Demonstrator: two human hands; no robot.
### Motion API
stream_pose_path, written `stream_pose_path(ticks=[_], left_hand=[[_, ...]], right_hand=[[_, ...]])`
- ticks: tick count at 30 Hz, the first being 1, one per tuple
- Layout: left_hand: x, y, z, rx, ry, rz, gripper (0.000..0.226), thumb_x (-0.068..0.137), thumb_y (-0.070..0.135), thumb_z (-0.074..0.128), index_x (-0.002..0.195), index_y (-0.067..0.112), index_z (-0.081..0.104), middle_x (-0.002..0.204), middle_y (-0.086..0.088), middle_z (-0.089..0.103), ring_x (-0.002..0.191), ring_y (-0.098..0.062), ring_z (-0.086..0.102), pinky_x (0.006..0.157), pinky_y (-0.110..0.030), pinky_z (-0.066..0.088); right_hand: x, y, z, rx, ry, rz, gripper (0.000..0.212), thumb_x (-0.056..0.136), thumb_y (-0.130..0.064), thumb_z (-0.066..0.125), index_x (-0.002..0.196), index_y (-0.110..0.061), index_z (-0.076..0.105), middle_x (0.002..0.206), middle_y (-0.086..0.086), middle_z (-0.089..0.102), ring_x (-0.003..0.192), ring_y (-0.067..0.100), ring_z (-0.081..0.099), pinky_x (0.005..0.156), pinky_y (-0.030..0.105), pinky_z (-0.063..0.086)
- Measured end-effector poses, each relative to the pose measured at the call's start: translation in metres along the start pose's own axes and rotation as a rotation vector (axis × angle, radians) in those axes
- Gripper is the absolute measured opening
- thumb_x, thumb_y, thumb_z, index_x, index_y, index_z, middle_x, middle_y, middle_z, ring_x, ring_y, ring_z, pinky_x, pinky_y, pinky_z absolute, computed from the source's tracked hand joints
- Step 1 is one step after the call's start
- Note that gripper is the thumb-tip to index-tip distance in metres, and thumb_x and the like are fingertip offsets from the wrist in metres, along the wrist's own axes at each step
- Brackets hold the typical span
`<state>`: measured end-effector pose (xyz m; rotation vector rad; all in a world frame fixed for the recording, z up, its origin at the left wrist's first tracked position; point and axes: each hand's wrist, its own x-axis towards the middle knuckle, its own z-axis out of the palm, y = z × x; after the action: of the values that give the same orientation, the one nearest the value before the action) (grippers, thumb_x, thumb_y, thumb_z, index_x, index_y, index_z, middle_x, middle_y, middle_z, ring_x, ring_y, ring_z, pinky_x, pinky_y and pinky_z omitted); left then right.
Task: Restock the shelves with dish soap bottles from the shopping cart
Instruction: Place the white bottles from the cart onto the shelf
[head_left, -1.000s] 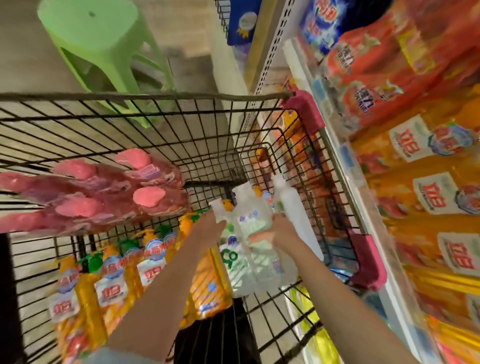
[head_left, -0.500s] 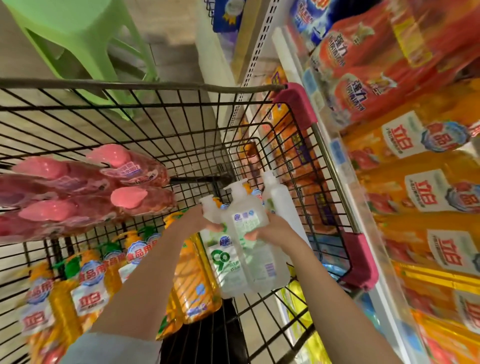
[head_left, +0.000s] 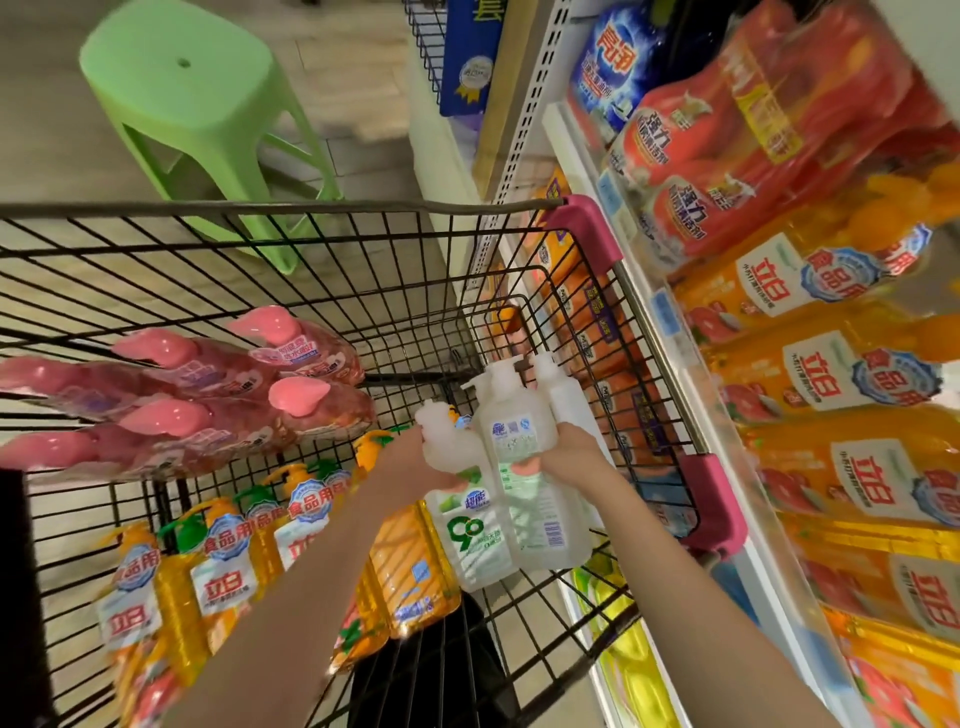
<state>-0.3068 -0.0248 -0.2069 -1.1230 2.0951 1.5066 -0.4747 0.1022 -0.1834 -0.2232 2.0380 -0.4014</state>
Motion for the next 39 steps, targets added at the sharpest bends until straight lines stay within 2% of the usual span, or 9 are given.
stream_pose_path(ticks=[2, 5, 9, 13, 18, 22, 28, 33, 39], left_hand=[[-0.011, -0.001, 0.002, 0.069, 0.02, 0.014, 0.05, 0.068, 0.027, 0.083, 0.107, 0.015, 0.054, 0.095, 0.002, 0.061, 0.092, -0.018, 0.059, 0.074, -0.027, 0.05], [-0.032, 0.005, 0.005, 0.176, 0.041, 0.019, 0.043, 0.069, 0.038, 0.08, 0.097, 0.022, 0.051, 0.078, 0.014, 0.05, 0.081, -0.011, 0.055, 0.054, -0.013, 0.034], [-0.058, 0.017, -0.003, 0.23, 0.095, -0.029, 0.036, 0.075, 0.034, 0.075, 0.101, 0.02, 0.056, 0.073, 0.012, 0.048, 0.077, -0.009, 0.052, 0.052, -0.015, 0.036], [-0.083, 0.021, -0.029, 0.052, 0.219, -0.024, 0.042, 0.066, 0.023, 0.084, 0.101, 0.014, 0.063, 0.088, 0.004, 0.061, 0.084, -0.014, 0.059, 0.074, -0.025, 0.049], [-0.102, 0.021, -0.052, 0.032, 0.281, 0.079, 0.051, 0.061, 0.019, 0.087, 0.102, 0.023, 0.056, 0.082, 0.02, 0.052, 0.08, -0.008, 0.05, 0.063, -0.003, 0.037], [-0.103, 0.009, -0.057, -0.014, 0.294, 0.008, 0.062, 0.056, 0.026, 0.088, 0.11, 0.021, 0.06, 0.094, 0.009, 0.06, 0.09, -0.015, 0.055, 0.07, -0.023, 0.042], [-0.108, 0.001, -0.057, -0.069, 0.291, 0.0, 0.067, 0.061, 0.028, 0.088, 0.119, 0.022, 0.056, 0.1, 0.007, 0.059, 0.094, -0.015, 0.054, 0.07, -0.021, 0.038], [-0.125, 0.019, -0.062, -0.036, 0.367, 0.039, 0.054, 0.061, 0.023, 0.088, 0.099, 0.031, 0.051, 0.082, 0.023, 0.05, 0.079, -0.011, 0.051, 0.06, -0.009, 0.036], [-0.161, 0.054, -0.081, -0.055, 0.467, 0.144, 0.052, 0.059, 0.022, 0.088, 0.091, 0.035, 0.049, 0.079, 0.018, 0.055, 0.073, -0.013, 0.058, 0.059, -0.026, 0.046]], right_hand=[[-0.004, -0.002, -0.001, -0.02, 0.015, -0.03, 0.046, 0.064, -0.02, 0.085, 0.104, -0.015, 0.063, 0.102, 0.002, 0.066, 0.098, 0.02, 0.061, 0.082, 0.031, 0.051], [-0.01, -0.004, -0.002, -0.049, 0.02, -0.07, 0.046, 0.065, -0.02, 0.086, 0.103, -0.016, 0.062, 0.104, 0.002, 0.066, 0.096, 0.019, 0.06, 0.078, 0.029, 0.049], [-0.015, -0.005, -0.003, -0.113, 0.02, -0.122, 0.051, 0.062, -0.024, 0.087, 0.104, -0.015, 0.06, 0.103, 0.0, 0.065, 0.098, 0.018, 0.06, 0.079, 0.03, 0.051], [-0.017, -0.008, 0.004, -0.179, -0.018, -0.142, 0.054, 0.058, -0.027, 0.088, 0.104, -0.016, 0.063, 0.1, -0.001, 0.067, 0.095, 0.017, 0.063, 0.082, 0.033, 0.054], [-0.019, -0.015, 0.03, -0.234, -0.083, -0.182, 0.047, 0.063, -0.023, 0.086, 0.098, -0.017, 0.055, 0.092, -0.004, 0.058, 0.091, 0.016, 0.057, 0.073, 0.023, 0.048], [-0.014, -0.018, 0.051, -0.251, -0.106, -0.179, 0.054, 0.066, -0.025, 0.085, 0.102, -0.016, 0.047, 0.1, -0.001, 0.058, 0.088, 0.015, 0.053, 0.064, 0.021, 0.042], [-0.015, -0.018, 0.053, -0.224, -0.066, -0.175, 0.055, 0.062, -0.028, 0.087, 0.099, -0.018, 0.049, 0.087, -0.008, 0.054, 0.091, 0.016, 0.057, 0.064, 0.022, 0.042], [-0.042, -0.019, 0.027, -0.063, 0.038, -0.261, 0.049, 0.061, -0.023, 0.086, 0.101, -0.022, 0.059, 0.096, -0.005, 0.066, 0.093, 0.016, 0.063, 0.066, 0.023, 0.046], [-0.114, -0.012, 0.01, 0.225, 0.3, -0.319, 0.056, 0.063, -0.02, 0.086, 0.107, -0.018, 0.051, 0.099, -0.003, 0.061, 0.086, 0.013, 0.057, 0.058, 0.016, 0.04]])
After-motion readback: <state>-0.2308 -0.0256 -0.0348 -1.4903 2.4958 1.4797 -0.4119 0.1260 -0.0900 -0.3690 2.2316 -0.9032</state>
